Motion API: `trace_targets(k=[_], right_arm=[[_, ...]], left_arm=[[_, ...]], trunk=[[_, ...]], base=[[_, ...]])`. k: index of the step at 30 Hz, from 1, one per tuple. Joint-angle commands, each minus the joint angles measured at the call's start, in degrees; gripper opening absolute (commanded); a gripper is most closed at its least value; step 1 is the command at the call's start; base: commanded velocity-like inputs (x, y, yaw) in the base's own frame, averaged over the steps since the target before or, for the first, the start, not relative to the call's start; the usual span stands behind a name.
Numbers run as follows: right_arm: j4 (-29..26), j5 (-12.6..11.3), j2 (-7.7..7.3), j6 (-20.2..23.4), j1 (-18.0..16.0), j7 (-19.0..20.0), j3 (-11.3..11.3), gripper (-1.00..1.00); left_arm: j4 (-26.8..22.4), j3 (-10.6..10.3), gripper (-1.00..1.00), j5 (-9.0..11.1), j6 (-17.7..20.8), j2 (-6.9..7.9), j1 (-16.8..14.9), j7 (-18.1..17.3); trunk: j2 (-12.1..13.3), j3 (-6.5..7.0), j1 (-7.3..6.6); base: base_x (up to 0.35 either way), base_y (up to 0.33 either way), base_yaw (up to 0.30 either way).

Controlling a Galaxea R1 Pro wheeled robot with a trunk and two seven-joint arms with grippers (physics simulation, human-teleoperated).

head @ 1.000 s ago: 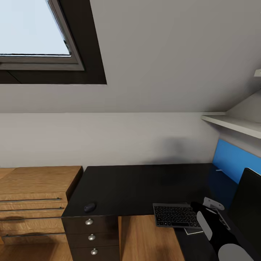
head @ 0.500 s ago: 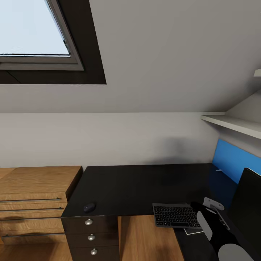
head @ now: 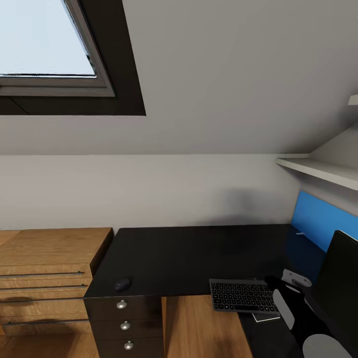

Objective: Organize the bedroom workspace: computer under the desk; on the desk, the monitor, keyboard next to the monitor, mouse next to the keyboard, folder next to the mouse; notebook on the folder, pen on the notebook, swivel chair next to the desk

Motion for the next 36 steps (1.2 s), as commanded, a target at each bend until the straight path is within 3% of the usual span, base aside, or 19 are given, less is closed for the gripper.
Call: trace_targets(k=[1, 36], right_arm=[[-0.3, -0.4, -0.02, 0.2, 0.0, -0.3, 0.1, 1.0], [-2.5, -0.6, 0.29, 0.2, 0.0, 0.3, 0.5, 1.0]], left_arm=[[0.0, 0.2, 1.0, 0.1, -0.1, -0.04, 0.0, -0.1], [0.0, 0.2, 1.0, 0.1, -0.1, 0.07, 0.0, 0.0]], trunk=[[0.0, -0.03, 0.02], [0.0, -0.03, 0.02]], base=[[0.0, 0.0, 0.0], [0.015, 0.0, 0.0]])
